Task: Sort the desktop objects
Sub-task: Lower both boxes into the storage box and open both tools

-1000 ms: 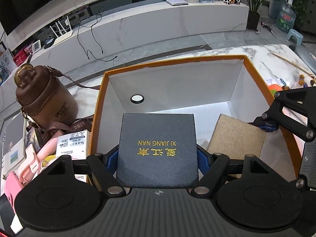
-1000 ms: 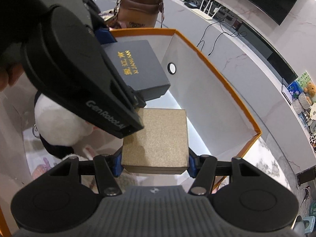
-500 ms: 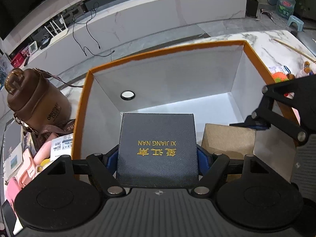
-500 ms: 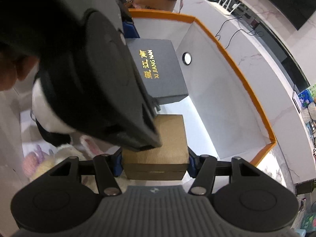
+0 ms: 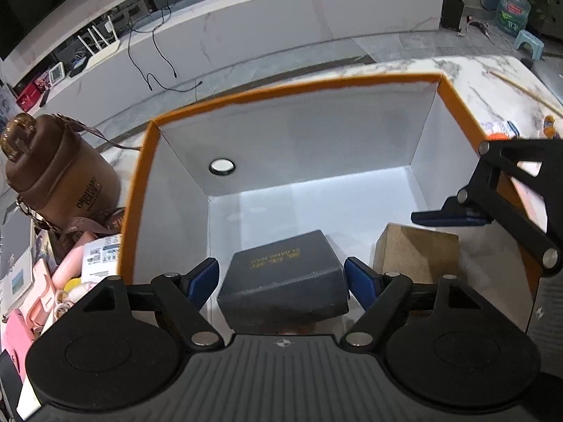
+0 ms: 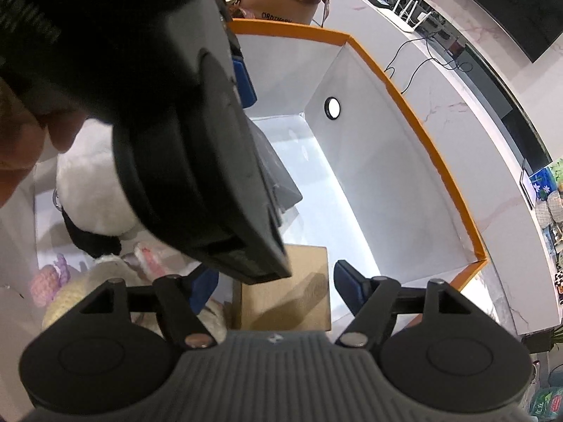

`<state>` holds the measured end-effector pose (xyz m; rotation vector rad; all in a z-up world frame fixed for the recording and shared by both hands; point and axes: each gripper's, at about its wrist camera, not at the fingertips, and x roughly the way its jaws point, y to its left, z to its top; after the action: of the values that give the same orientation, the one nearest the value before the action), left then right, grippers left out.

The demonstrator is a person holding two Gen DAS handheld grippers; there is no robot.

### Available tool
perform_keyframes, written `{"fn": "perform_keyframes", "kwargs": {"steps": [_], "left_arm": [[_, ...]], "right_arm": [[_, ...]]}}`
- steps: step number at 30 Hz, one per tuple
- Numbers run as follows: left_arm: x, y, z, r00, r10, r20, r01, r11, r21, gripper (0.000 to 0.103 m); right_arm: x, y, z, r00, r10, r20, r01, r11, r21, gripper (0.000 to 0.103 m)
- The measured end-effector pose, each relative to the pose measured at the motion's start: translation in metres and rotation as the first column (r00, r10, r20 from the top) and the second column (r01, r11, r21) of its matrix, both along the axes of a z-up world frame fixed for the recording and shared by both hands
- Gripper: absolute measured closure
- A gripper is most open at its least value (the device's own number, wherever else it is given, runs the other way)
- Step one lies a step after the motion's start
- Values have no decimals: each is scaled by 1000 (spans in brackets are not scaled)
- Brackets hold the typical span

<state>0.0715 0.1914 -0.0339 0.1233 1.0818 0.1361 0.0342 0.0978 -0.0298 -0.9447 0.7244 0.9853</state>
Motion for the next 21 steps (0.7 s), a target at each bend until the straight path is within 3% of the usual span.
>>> {"fn": "perform_keyframes", "kwargs": {"steps": [21], "left_arm": [[-12,-2,27,998,12,55,-12,1000,-1,11]], "right_arm": [[-29,-21,24,1000,-4,27,3,998,56,29]]}}
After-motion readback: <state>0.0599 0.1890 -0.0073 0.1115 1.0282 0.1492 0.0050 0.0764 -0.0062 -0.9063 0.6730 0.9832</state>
